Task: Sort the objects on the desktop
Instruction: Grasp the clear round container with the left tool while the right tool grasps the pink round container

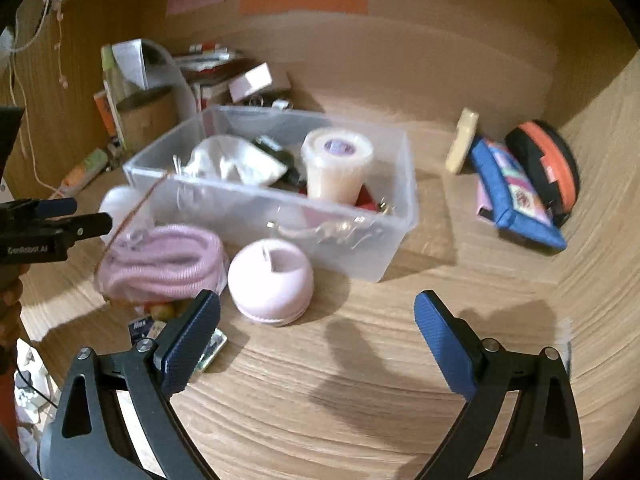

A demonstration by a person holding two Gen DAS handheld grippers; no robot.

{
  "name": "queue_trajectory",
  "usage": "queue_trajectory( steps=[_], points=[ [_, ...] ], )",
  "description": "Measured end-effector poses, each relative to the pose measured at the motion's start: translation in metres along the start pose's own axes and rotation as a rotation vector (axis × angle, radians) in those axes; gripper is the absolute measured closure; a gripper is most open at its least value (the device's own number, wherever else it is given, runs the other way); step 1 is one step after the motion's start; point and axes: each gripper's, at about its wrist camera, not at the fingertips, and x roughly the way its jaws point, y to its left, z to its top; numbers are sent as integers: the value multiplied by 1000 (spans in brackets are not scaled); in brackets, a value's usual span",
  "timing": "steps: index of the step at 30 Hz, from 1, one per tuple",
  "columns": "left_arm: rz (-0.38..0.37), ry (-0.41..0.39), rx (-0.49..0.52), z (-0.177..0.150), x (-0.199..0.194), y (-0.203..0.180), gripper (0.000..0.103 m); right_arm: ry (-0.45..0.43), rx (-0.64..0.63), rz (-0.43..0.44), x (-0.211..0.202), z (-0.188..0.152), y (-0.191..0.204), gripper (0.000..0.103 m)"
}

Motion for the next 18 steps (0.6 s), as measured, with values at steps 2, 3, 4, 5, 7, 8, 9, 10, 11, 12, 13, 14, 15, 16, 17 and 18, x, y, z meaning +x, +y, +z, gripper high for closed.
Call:
queue_trajectory(
  steps=[2, 3, 4, 5, 7, 8, 9, 10, 11, 12, 13, 14, 15, 16, 17, 18],
  points=[
    [-6, 6, -3, 1, 5, -2, 10, 18, -2, 8, 8, -2, 4, 6],
    [-6, 5, -2, 2, 8, -4, 10, 31, -5, 16, 12, -3, 6, 6],
    [-8, 3, 0, 2, 9, -5, 10, 45, -9, 32, 17, -4, 7, 6],
    [-14, 3, 4, 3, 11, -6, 10, 53, -11, 45, 20, -4, 9, 6],
    [-27, 6, 4, 5, 14, -8, 11, 67, -11, 68, 26, -4, 10, 6],
    [-29, 5, 4, 6, 15, -8, 11, 69, -7, 69, 29, -3, 10, 6],
    [-31, 4, 3, 6, 16, -9, 13, 71, 2, 69, 32, -3, 9, 6],
    [-42, 4, 4, 6, 18, -9, 16, 72, 14, 77, 34, -3, 6, 6],
    [-51, 7, 6, 6, 19, -9, 17, 74, 21, 85, 35, -3, 5, 8],
    [-60, 11, 8, 6, 20, -9, 20, 79, 29, 98, 37, -3, 3, 8],
    [-64, 11, 13, 6, 21, -10, 24, 86, 33, 106, 39, -3, 1, 8],
    [-64, 11, 22, 5, 22, -12, 26, 89, 32, 107, 40, -3, 0, 8],
    [-58, 7, 31, 4, 22, -13, 30, 93, 26, 108, 41, -4, 0, 9],
    [-52, 1, 36, 4, 22, -14, 31, 98, 15, 105, 42, -5, 0, 11],
    [-46, -8, 42, 3, 21, -15, 32, 102, 6, 100, 43, -6, 0, 15],
    [-48, -12, 47, 3, 22, -15, 33, 109, -6, 92, 45, -7, 1, 17]
  ],
)
